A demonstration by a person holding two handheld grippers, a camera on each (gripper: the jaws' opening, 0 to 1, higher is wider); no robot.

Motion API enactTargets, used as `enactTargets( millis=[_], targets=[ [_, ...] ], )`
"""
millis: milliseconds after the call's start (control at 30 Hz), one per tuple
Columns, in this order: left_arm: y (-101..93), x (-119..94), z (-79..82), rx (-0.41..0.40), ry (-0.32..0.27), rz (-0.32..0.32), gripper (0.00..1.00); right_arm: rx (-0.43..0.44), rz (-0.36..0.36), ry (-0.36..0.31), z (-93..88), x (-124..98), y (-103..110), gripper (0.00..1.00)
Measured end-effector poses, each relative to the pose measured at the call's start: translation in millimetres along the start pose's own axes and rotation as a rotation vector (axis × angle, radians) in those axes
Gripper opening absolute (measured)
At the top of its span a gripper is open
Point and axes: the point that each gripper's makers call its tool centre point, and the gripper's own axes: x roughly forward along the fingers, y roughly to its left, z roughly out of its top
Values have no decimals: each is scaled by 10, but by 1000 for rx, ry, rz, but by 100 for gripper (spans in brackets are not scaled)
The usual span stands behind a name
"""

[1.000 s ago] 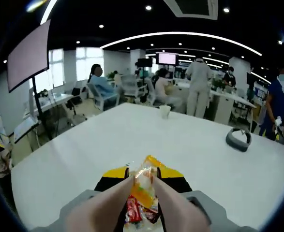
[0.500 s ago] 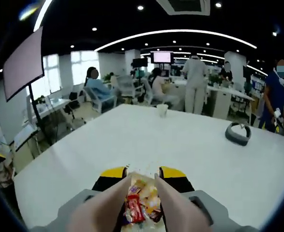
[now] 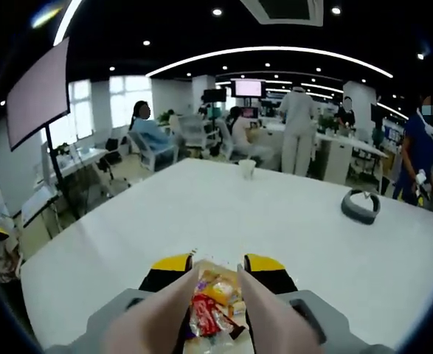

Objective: Place the target food into the container with the food tongs after gripping and lifting it, then release it inside without dropping or visibly crushing the food.

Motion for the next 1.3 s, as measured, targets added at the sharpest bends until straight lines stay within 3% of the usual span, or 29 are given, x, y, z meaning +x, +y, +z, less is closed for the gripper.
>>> enactTargets(
  millis=[400, 767, 1067, 1300],
  targets=[
    [-133, 41, 29, 24, -16, -68, 96, -10, -16, -5, -44, -355, 111, 29],
    [-336, 142, 128, 72, -50, -194, 96, -4, -80, -31, -166, -1109, 109, 30],
    [-490, 229, 193, 108, -74, -292, 97, 29, -164, -42, -386, -1722, 70, 30],
    [-604, 271, 222, 145, -79, -366, 97, 45, -192, -50, -628, -2109, 168, 30]
  ],
)
